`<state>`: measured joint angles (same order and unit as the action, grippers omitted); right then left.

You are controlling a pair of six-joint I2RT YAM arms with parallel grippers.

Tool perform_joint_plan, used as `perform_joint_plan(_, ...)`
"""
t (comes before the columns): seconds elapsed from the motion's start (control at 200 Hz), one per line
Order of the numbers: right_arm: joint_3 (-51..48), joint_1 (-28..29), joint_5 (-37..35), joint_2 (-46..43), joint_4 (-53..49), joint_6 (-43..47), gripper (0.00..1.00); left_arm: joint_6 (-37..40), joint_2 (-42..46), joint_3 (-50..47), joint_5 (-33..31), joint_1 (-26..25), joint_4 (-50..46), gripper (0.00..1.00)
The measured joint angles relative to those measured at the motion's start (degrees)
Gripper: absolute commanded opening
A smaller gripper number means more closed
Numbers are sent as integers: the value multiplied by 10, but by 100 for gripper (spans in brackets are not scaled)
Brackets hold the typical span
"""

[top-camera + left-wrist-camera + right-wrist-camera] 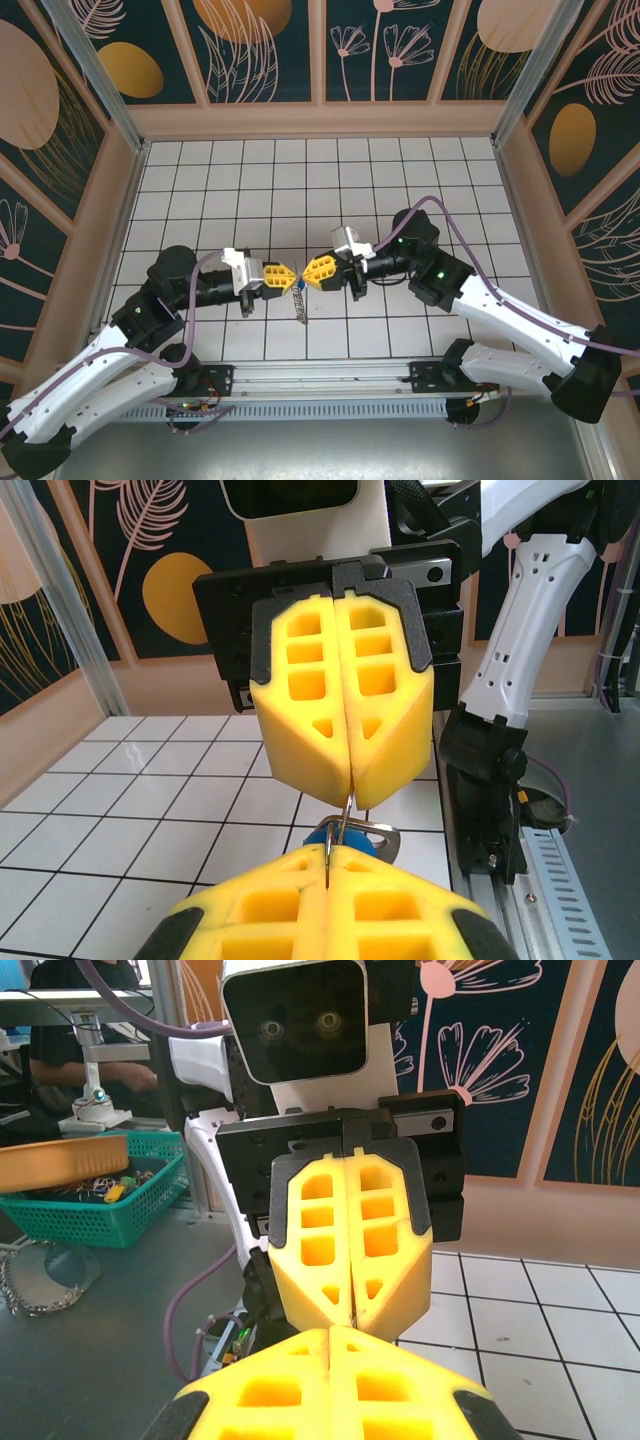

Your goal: Put the keys on the keyring

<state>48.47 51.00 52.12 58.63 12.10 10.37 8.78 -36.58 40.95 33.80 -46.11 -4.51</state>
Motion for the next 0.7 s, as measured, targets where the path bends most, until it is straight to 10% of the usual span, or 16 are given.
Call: perform_joint_plan(0.701, -7, 1, -3, -4, -2, 3, 6, 0, 9, 0, -7, 0, 0, 0)
